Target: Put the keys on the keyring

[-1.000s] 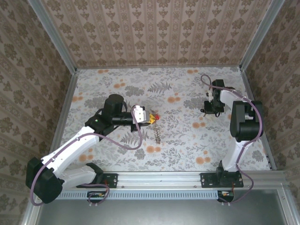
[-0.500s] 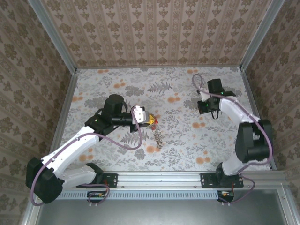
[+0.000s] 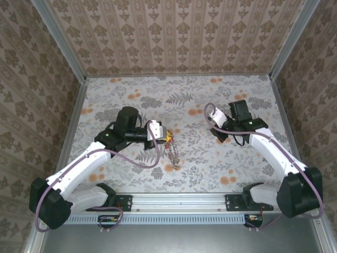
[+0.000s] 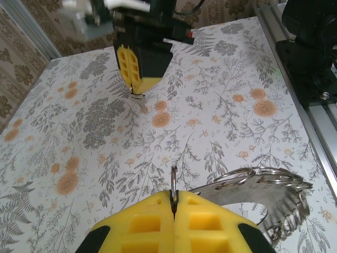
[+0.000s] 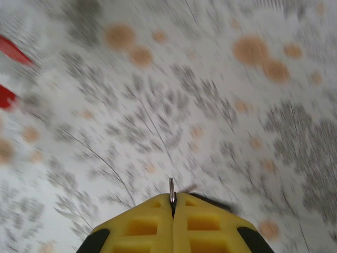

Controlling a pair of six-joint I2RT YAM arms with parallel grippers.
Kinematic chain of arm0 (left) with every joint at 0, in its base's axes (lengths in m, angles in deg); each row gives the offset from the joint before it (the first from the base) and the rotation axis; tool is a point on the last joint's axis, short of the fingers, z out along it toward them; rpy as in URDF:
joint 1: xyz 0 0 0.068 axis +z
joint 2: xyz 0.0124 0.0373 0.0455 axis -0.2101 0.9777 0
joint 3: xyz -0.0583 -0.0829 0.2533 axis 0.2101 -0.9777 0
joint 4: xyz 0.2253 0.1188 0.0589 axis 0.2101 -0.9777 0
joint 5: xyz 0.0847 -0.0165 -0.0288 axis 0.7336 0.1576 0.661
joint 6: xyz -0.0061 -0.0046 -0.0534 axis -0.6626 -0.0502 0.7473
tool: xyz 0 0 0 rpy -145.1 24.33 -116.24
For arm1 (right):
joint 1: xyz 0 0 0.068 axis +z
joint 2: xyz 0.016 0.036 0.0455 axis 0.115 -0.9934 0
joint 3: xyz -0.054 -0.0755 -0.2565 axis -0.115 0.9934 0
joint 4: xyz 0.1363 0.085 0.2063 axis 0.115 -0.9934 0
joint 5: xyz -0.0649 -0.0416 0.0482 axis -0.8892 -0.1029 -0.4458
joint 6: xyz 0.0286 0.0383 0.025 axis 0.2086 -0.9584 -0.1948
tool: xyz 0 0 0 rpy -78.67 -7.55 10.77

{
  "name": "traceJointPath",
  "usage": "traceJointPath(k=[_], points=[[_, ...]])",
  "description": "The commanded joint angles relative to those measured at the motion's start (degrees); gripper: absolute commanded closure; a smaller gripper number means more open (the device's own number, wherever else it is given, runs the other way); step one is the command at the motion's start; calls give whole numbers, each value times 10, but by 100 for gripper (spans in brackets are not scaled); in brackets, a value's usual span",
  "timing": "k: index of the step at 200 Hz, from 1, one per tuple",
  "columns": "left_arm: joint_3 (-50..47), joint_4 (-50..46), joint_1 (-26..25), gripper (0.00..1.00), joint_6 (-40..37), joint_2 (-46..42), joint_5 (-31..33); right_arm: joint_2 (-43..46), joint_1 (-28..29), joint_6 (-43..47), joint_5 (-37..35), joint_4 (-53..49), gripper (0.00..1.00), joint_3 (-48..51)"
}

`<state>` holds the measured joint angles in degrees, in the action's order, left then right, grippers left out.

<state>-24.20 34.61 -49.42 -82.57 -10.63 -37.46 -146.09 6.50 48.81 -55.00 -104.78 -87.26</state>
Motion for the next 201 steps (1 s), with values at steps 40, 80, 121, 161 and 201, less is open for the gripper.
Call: traceJointPath(k=[40,80,121,161,201], points=[[29,4,-4,100,-25,4,8,60,40,-129,175,146,100,46],[26,35,-19,100,-18,12,47,98,101,-188,129,203,100,64],[10,90,-43,100,-2,17,109,117,159,-212,74,236,100,77],[12,101,-64,100,1,27,136,91,205,-221,40,254,100,75],[14,99,-71,100,3,34,145,73,219,-238,40,291,100,79]])
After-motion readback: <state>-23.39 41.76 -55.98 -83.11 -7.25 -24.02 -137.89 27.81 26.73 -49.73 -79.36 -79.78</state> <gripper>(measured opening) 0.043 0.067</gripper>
